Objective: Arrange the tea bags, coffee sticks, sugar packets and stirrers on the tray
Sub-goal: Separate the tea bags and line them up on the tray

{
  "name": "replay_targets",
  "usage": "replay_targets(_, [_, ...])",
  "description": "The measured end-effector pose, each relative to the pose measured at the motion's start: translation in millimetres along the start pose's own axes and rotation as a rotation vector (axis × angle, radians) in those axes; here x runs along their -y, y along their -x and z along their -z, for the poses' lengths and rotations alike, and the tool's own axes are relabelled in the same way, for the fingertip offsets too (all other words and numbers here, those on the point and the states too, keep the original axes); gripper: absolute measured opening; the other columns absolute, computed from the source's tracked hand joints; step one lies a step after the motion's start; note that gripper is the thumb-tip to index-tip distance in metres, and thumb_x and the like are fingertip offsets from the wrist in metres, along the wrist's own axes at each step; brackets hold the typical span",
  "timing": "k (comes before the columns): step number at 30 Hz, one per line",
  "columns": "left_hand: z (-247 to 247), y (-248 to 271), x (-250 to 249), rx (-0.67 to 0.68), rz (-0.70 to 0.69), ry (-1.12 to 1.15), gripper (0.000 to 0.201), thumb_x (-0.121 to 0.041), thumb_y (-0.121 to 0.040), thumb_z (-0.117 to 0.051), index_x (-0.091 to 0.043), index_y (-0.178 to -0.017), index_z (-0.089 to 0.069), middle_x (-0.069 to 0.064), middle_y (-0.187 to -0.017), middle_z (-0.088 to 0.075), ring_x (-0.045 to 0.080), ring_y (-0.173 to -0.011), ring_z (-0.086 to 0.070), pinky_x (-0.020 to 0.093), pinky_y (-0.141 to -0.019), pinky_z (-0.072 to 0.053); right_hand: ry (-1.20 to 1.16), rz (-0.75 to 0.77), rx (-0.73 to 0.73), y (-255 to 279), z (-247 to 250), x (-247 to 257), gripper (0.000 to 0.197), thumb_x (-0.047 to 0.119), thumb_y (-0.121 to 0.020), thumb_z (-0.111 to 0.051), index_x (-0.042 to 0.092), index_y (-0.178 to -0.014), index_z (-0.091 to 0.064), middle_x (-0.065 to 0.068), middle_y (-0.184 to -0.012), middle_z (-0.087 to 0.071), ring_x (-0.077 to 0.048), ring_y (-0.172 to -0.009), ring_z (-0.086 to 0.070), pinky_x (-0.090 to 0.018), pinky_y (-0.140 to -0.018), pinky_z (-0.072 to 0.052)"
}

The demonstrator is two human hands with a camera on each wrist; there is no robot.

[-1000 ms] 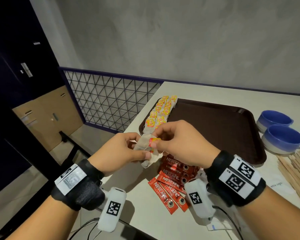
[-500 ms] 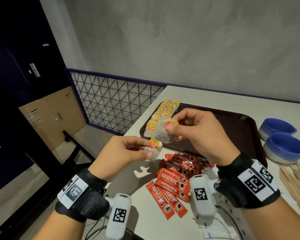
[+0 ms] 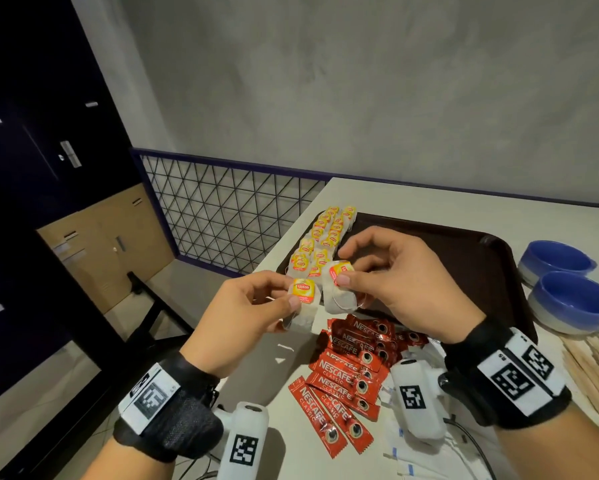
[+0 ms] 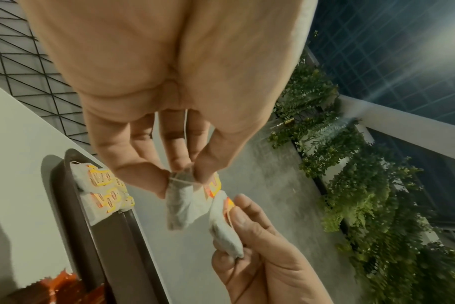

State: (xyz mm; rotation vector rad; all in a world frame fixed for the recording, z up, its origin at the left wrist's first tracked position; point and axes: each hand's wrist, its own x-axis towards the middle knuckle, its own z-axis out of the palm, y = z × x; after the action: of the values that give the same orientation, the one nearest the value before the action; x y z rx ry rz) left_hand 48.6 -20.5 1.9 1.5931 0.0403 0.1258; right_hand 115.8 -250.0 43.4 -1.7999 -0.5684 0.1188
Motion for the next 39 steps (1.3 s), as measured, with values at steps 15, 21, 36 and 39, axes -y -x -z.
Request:
replay_targets(15, [-22,-9,-8,0.049,-0.108,-0.094,0.01,-0.009,-0.088,-0.076,-0.008,-0.098,-0.073,0.022,-0.091,-0.071,0.02,-0.078,-0.063,0.026,-0.064,-0.05,0.21,0.052,0.022,3,1,1,0.008,0.027,-0.092,-0.077,0.026,-0.087,-0.083,0.006,-0.073,-0.077,-0.005,-0.066,-0.07,-0.014,-0.064,-0.05])
replay_targets(21, [-22,-13,-12,0.057,-0.17,-0.235,0.007,-0.023,-0.088,-0.078,-0.017,-0.091,-0.079,0.011,-0.087,-0.077,0.019,-0.079,-0.066,0.028,-0.071,-0.051,0.199,0.033,0.054,2,4,-1,0.008,0.029,-0.091,-0.078,0.024,-0.086,-0.083,0.005,-0.068,-0.075,-0.004,-0.061,-0.068,-0.012,-0.062,-0.048])
replay_targets(36, [1,-128,-9,0.179,0.077,-0.702,0.007,-0.02,-0.086,-0.082,-0.014,-0.088,-0.078,0.005,-0.083,-0.079,0.026,-0.083,-0.077,0.048,-0.09,-0.061,0.21,-0.005,-0.11,-6,32,-6,0.008,0.03,-0.091,-0.077,0.027,-0.086,-0.083,0.012,-0.078,-0.078,-0.007,-0.066,-0.072,-0.012,-0.061,-0.05])
replay_targets(39, [-4,-141,1,0.166,0.079,-0.876,0.012,-0.03,-0.084,-0.084,-0.021,-0.082,-0.077,0.002,-0.079,-0.078,0.025,-0.083,-0.075,0.046,-0.091,-0.06,0.205,-0.005,-0.107,-6,34,-7,0.009,0.03,-0.091,-0.076,0.027,-0.086,-0.083,0.012,-0.08,-0.078,-0.007,-0.068,-0.072,-0.014,-0.062,-0.052])
